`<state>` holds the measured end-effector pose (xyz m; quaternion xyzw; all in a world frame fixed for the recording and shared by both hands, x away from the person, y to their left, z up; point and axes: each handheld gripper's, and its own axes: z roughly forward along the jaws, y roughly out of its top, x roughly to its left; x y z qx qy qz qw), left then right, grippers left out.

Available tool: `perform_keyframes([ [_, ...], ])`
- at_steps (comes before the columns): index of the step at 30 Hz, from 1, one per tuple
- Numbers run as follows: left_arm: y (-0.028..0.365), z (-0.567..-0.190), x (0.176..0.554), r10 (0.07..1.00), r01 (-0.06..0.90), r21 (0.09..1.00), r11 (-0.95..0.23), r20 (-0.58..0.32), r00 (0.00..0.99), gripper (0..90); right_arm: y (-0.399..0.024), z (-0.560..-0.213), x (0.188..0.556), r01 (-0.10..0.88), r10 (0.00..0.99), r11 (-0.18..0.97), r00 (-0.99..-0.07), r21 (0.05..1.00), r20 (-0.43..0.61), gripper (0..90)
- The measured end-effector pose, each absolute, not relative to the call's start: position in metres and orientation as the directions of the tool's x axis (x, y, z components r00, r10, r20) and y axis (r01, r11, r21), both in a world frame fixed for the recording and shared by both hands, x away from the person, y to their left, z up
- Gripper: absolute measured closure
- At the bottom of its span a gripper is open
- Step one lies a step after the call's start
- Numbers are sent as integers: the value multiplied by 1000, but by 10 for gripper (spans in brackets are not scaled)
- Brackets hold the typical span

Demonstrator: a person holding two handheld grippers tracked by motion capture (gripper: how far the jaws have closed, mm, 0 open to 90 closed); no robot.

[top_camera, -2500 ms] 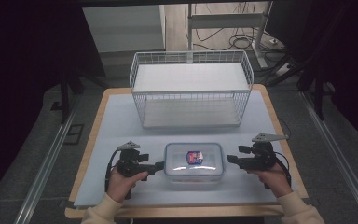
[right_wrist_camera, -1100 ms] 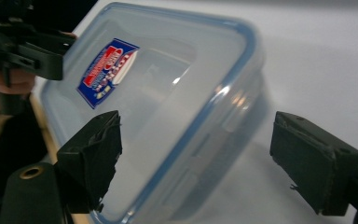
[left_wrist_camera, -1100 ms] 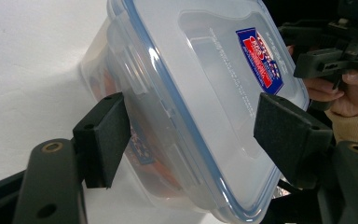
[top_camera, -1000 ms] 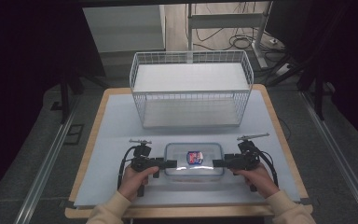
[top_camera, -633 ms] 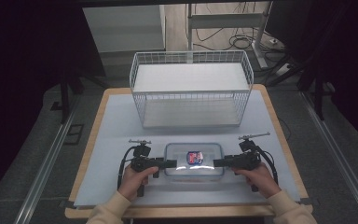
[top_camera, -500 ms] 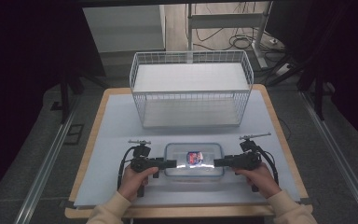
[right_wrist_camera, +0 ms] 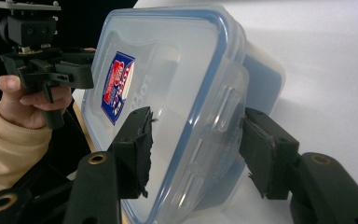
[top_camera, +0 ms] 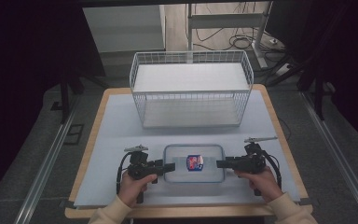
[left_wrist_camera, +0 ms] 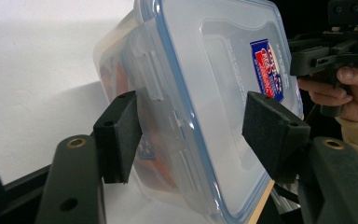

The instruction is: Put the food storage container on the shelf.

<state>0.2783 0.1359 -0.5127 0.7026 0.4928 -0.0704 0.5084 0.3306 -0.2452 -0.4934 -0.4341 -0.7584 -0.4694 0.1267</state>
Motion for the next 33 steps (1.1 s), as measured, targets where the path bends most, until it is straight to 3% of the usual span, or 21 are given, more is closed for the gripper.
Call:
perform_keyframes([
  [33, 136, -505, 266, 655, 703, 711, 17, -539, 530, 454, -245, -484, 321, 720, 542, 175, -640, 671, 545, 522],
])
